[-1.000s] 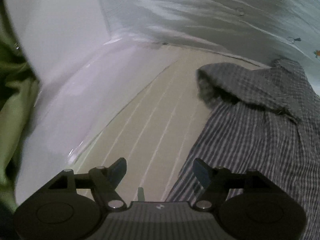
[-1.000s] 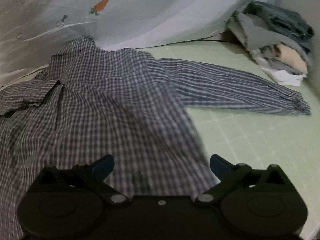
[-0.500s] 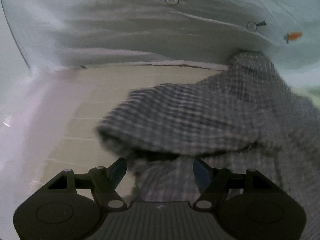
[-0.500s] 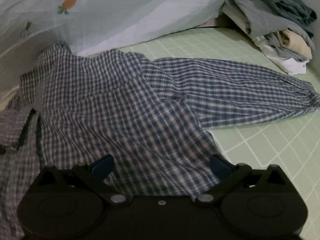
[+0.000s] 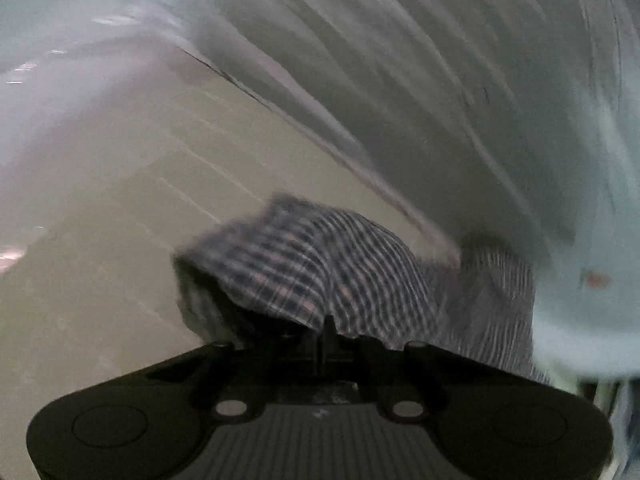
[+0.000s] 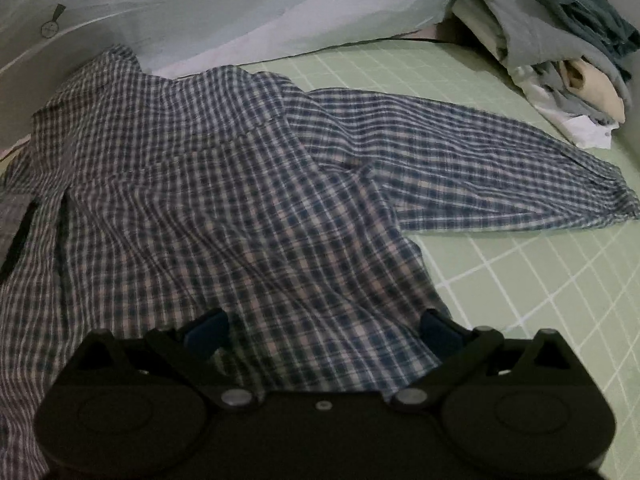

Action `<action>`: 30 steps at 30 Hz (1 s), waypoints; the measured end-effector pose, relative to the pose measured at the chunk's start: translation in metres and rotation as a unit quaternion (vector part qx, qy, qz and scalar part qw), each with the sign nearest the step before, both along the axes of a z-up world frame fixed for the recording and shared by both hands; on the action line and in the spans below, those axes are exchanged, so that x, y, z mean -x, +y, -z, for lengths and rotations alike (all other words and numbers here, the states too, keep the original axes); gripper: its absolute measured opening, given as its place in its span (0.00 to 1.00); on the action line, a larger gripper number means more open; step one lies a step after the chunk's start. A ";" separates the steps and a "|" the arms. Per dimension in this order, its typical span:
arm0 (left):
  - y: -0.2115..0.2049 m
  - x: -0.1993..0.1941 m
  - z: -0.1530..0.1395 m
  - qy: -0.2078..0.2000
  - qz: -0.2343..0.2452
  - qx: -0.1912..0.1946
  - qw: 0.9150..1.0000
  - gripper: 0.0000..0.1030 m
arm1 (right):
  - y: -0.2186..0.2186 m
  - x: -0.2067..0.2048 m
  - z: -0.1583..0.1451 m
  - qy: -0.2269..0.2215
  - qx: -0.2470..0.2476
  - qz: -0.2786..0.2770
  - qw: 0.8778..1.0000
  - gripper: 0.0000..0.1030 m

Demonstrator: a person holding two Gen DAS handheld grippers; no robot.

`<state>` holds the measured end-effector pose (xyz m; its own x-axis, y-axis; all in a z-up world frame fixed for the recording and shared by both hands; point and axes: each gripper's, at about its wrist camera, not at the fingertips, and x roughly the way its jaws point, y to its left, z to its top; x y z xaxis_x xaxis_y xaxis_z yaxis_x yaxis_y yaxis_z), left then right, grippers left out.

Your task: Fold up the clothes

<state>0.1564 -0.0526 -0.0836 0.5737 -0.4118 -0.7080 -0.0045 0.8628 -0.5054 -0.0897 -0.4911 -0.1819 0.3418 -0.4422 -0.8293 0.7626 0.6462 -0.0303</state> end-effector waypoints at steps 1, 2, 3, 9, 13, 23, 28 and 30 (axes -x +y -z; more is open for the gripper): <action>0.014 0.003 -0.004 -0.004 -0.023 0.004 1.000 0.02 | 0.000 0.001 0.000 -0.002 -0.002 0.001 1.000 1.00; 0.028 0.006 -0.006 -0.005 -0.049 -0.001 0.999 0.02 | 0.000 0.002 0.000 -0.004 -0.004 0.001 1.000 1.00; 0.041 0.008 -0.006 -0.005 -0.078 -0.012 0.997 0.03 | 0.000 0.002 0.000 -0.005 -0.005 0.001 1.000 1.00; 0.084 0.019 -0.006 0.010 -0.144 -0.074 0.987 0.25 | 0.006 0.003 0.003 -0.010 -0.011 -0.005 1.000 1.00; 0.060 0.031 -0.021 -0.037 -0.107 -0.147 0.983 0.45 | 0.009 0.003 0.002 -0.009 -0.011 -0.008 1.000 1.00; -0.047 0.029 0.011 -0.051 0.121 -0.193 0.972 0.57 | 0.008 0.003 0.003 -0.011 -0.014 -0.007 1.000 1.00; -0.087 0.022 0.038 -0.046 0.186 -0.225 0.955 0.75 | 0.009 0.002 0.004 -0.014 -0.011 -0.003 1.000 1.00; -0.095 0.022 0.047 -0.043 0.200 -0.241 0.949 0.77 | 0.009 0.001 0.004 -0.016 -0.009 -0.001 1.000 1.00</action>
